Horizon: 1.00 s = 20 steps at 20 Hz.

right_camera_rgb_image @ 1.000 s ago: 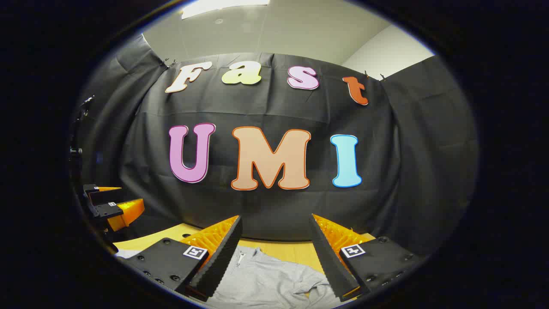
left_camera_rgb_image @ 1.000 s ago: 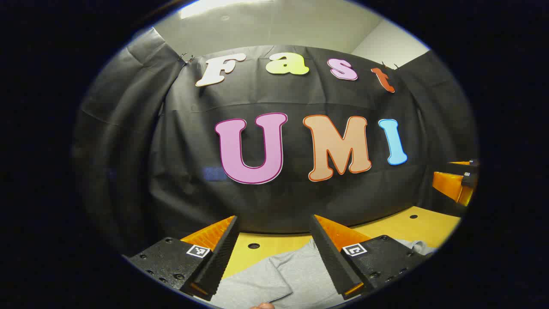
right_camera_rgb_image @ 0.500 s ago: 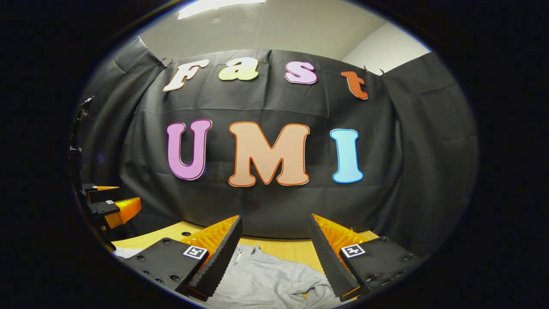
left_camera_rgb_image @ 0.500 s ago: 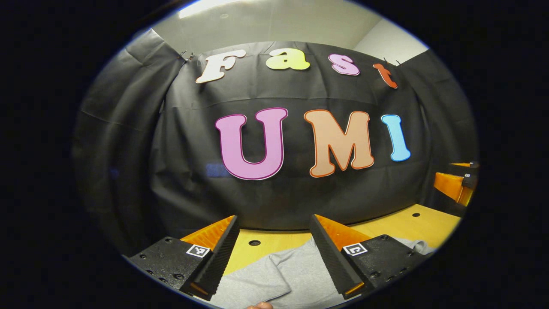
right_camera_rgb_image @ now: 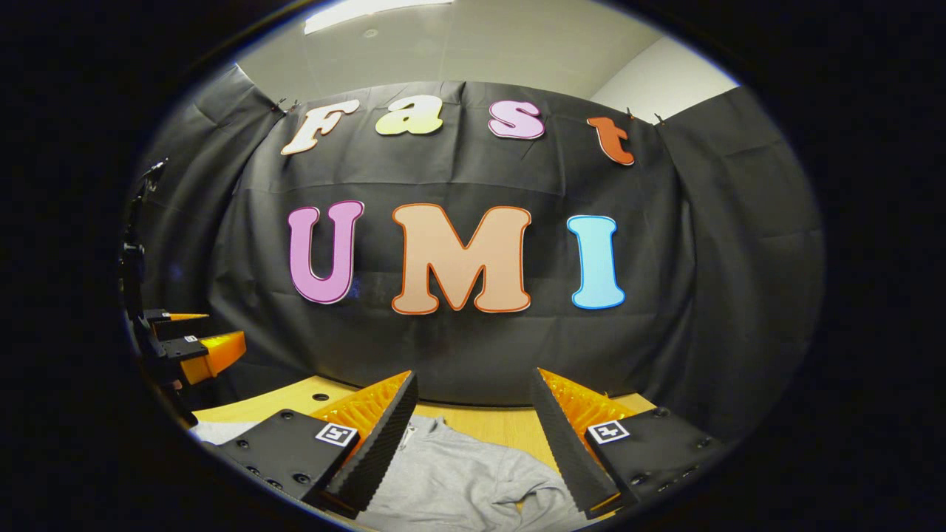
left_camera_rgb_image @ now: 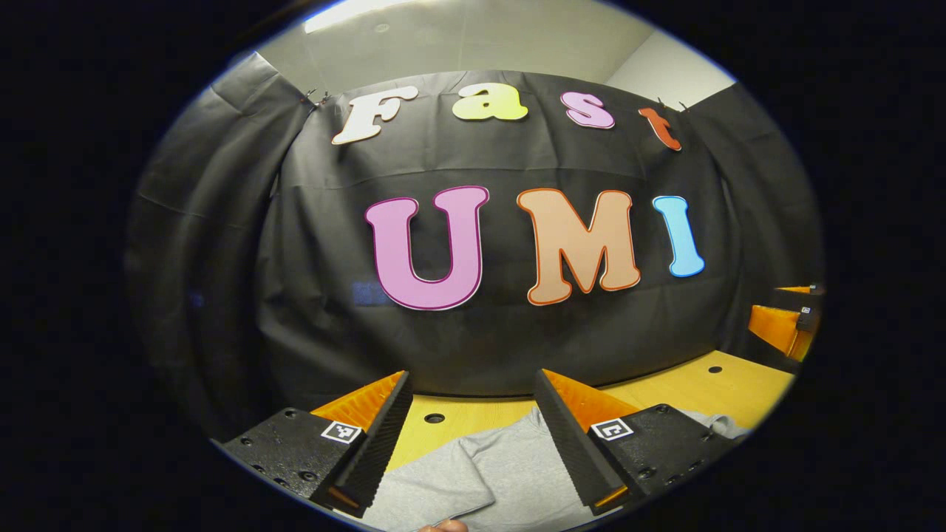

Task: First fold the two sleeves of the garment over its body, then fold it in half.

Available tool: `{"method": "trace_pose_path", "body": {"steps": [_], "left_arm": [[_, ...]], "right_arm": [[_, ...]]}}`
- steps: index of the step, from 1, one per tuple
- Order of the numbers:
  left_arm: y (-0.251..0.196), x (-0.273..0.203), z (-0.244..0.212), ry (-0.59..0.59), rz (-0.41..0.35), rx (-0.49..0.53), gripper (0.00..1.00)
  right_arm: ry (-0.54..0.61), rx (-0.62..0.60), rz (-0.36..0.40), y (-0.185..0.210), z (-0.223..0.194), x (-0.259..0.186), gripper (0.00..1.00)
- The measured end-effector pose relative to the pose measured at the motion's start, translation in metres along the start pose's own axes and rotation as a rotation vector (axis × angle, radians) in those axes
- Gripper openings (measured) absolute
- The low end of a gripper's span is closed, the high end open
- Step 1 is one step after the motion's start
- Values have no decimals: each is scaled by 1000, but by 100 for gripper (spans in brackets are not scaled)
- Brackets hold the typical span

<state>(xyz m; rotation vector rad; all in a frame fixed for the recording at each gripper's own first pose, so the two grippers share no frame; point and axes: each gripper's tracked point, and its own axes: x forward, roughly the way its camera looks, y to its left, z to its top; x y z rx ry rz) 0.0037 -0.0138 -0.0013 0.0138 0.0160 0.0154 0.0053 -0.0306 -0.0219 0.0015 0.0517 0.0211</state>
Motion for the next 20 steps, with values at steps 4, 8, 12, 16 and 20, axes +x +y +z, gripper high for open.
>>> {"method": "trace_pose_path", "body": {"steps": [4,8,12,16,20], "left_arm": [[-6,2,0,-3,-14,1,96],[-15,7,-2,1,-35,-3,96],[-26,11,-6,14,-57,-20,96],[-34,14,-11,24,-75,-23,96],[-44,18,-14,34,-89,-29,99]], "right_arm": [[40,-45,-49,-36,-13,-8,97],[108,-102,-86,-71,-34,-22,97],[185,-139,-108,-98,-57,-39,97],[256,-159,-129,-123,-81,-55,98],[355,-142,-165,-152,-115,-76,98]]}}
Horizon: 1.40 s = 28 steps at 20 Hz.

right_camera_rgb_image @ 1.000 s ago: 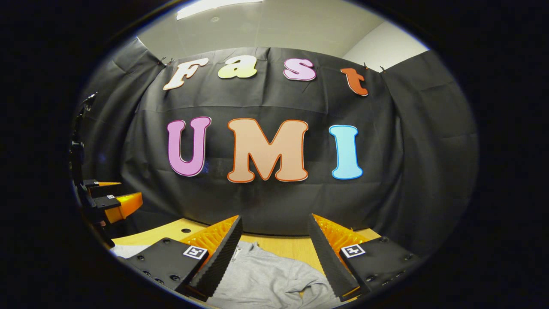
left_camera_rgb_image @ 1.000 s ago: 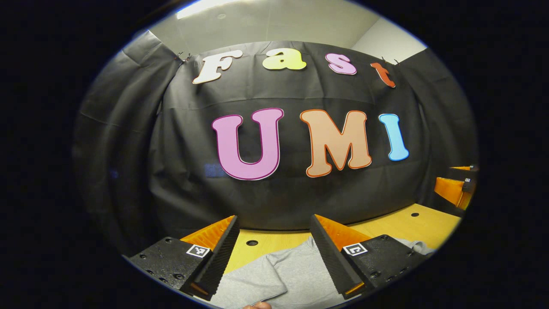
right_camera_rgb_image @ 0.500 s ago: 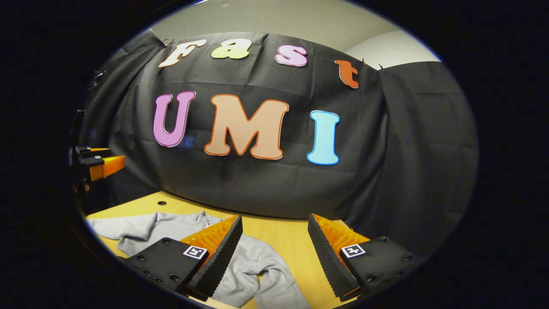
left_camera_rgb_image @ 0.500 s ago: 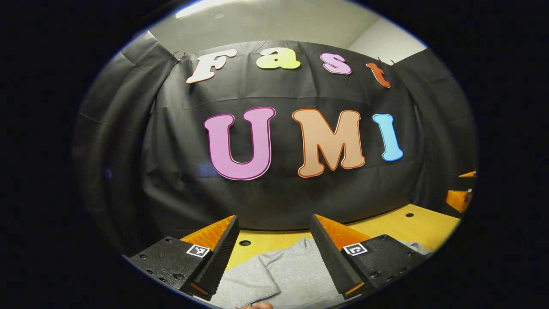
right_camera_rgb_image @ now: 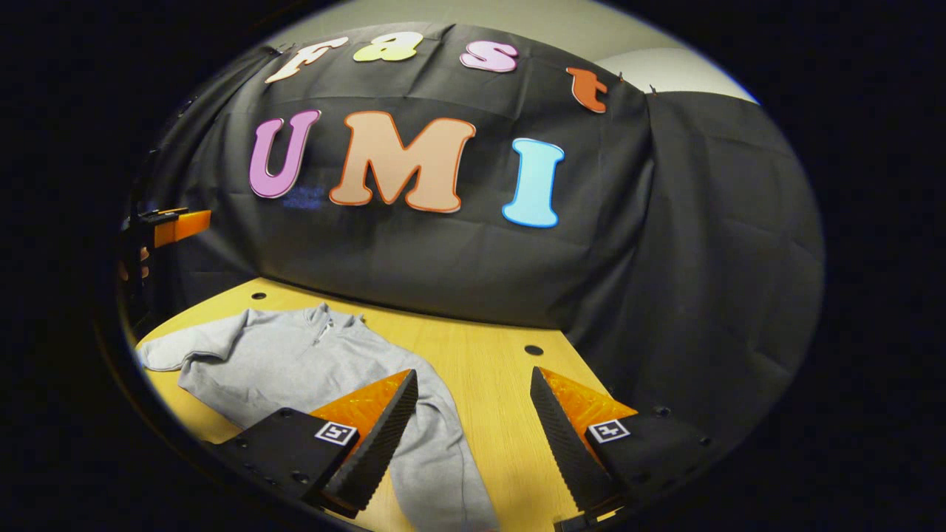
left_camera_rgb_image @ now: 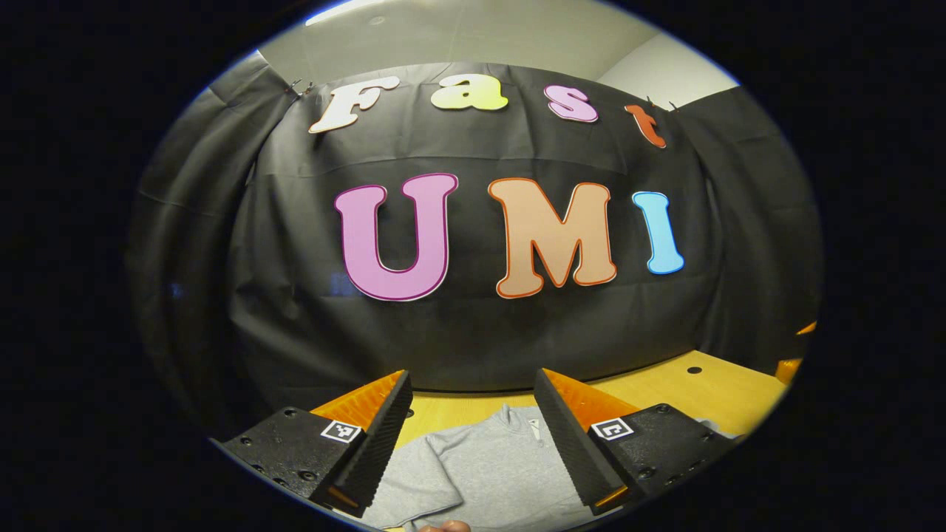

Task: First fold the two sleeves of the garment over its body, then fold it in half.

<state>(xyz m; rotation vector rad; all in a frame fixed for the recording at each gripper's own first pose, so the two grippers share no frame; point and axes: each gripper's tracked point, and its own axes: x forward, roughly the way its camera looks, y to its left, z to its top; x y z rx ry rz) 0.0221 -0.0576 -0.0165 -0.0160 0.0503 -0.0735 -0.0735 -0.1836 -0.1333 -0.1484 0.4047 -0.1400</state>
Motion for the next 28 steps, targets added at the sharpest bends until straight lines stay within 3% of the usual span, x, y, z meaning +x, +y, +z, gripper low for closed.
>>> {"method": "trace_pose_path", "body": {"steps": [8,20,28], "left_arm": [[-14,9,-14,38,-20,-12,97],[-35,20,-22,64,-73,-9,96],[-42,20,-28,84,-86,-19,97]], "right_arm": [[222,-66,0,-25,-94,-18,99],[571,-10,43,-33,-218,-63,99],[702,174,67,-23,-254,-85,98]]}}
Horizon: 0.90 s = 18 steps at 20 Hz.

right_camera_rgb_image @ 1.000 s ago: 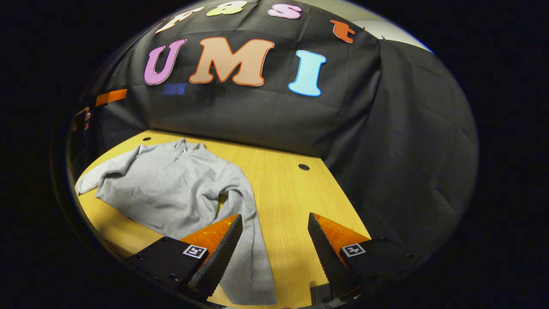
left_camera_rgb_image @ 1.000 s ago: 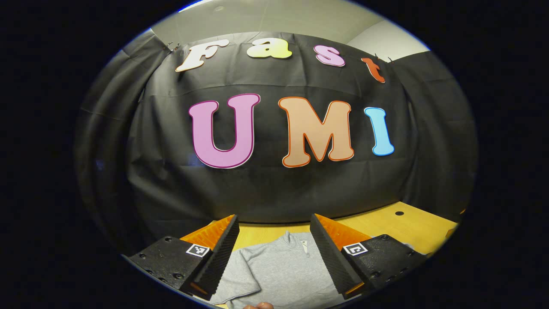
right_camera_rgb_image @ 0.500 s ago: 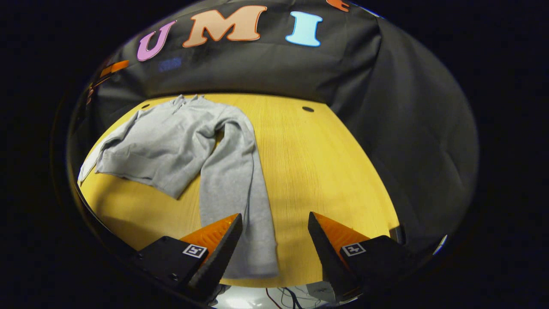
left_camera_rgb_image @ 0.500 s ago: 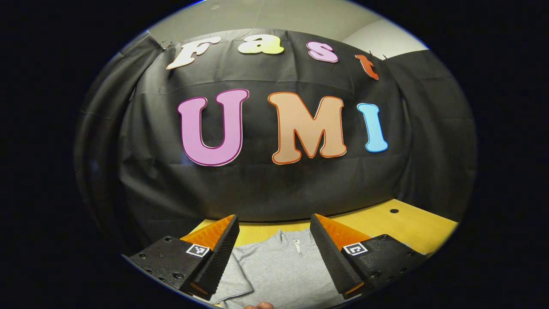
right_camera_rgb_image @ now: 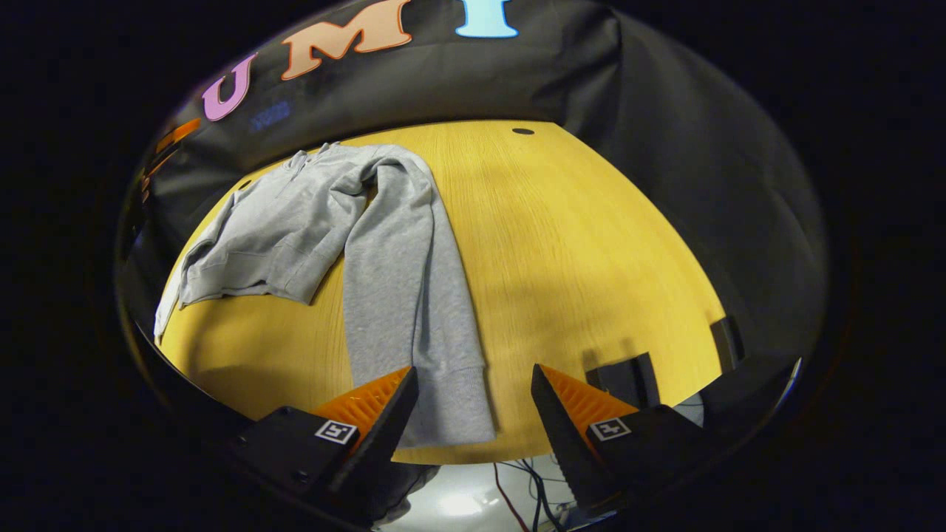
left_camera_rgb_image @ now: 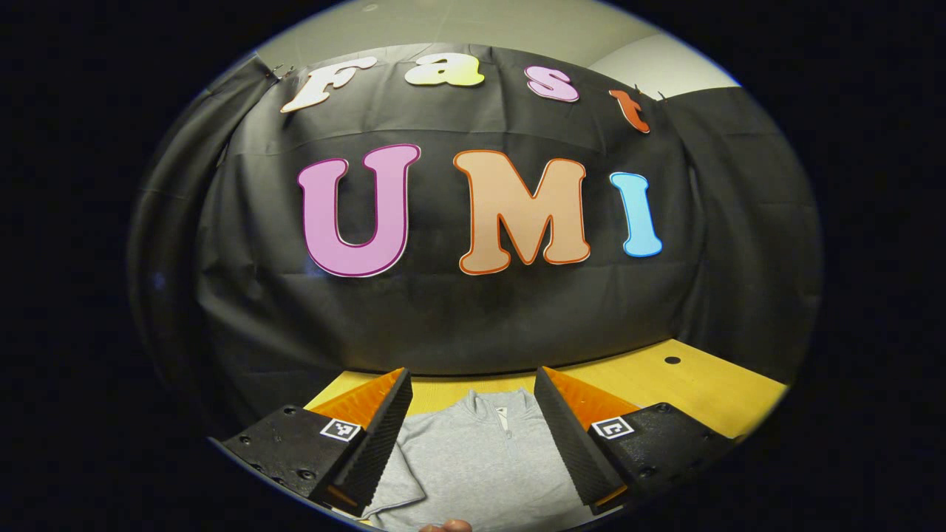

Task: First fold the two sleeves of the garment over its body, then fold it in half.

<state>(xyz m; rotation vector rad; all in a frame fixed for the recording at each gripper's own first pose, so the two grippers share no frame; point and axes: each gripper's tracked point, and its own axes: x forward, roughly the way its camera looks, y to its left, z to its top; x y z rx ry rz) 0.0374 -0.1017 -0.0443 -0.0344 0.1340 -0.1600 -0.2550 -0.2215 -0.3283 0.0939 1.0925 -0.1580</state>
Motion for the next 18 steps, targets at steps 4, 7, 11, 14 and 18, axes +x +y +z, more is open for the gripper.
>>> {"method": "trace_pose_path", "body": {"steps": [4,7,11,14,18], "left_arm": [[4,0,-1,5,12,2,97],[5,1,0,7,14,1,97],[6,0,2,-3,20,7,100],[11,-3,5,-13,29,14,97],[14,-5,4,-11,34,17,97]], "right_arm": [[35,0,56,18,-11,2,72],[28,31,82,29,-6,0,33],[-4,146,32,22,9,-1,2],[-60,260,46,18,39,-5,2],[-118,345,79,21,80,-10,2]]}}
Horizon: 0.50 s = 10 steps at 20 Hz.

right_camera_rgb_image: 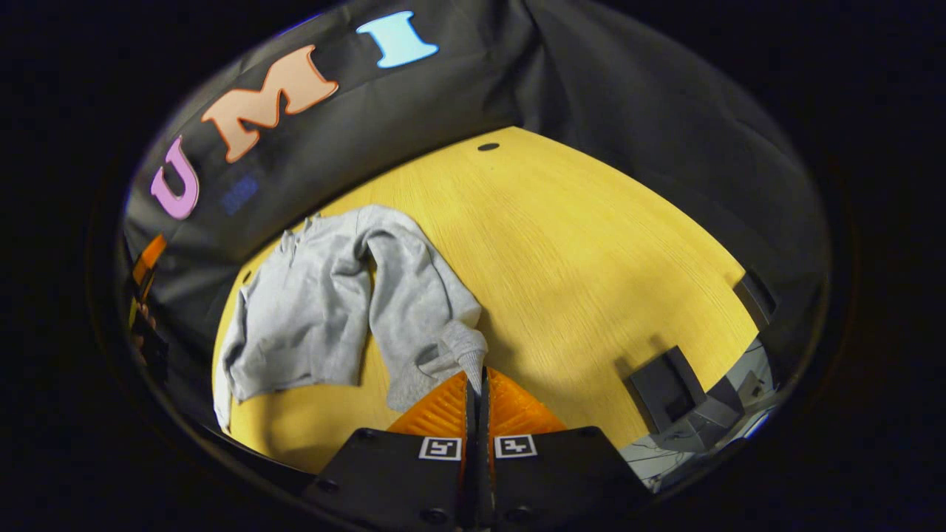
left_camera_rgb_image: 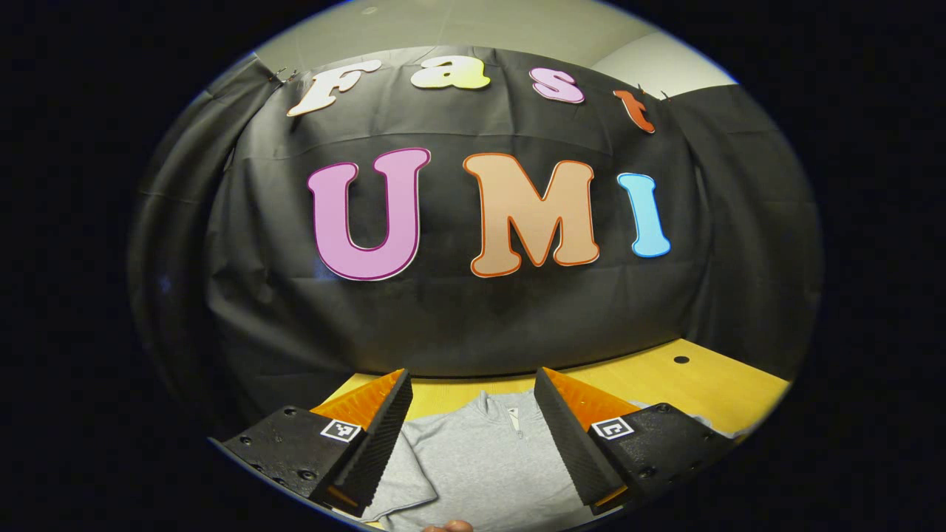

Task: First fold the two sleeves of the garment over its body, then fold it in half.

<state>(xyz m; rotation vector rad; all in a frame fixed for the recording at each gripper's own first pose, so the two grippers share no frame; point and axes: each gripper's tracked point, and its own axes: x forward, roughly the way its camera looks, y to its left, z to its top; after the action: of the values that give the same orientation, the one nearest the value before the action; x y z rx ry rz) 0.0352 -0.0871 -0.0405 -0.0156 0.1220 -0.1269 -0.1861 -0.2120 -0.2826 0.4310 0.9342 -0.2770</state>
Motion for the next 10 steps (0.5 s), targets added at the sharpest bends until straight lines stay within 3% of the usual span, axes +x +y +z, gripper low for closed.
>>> {"method": "trace_pose_path", "body": {"steps": [10], "left_arm": [[22,-4,0,-1,47,13,96]], "right_arm": [[-157,-28,144,77,100,5,2]]}}
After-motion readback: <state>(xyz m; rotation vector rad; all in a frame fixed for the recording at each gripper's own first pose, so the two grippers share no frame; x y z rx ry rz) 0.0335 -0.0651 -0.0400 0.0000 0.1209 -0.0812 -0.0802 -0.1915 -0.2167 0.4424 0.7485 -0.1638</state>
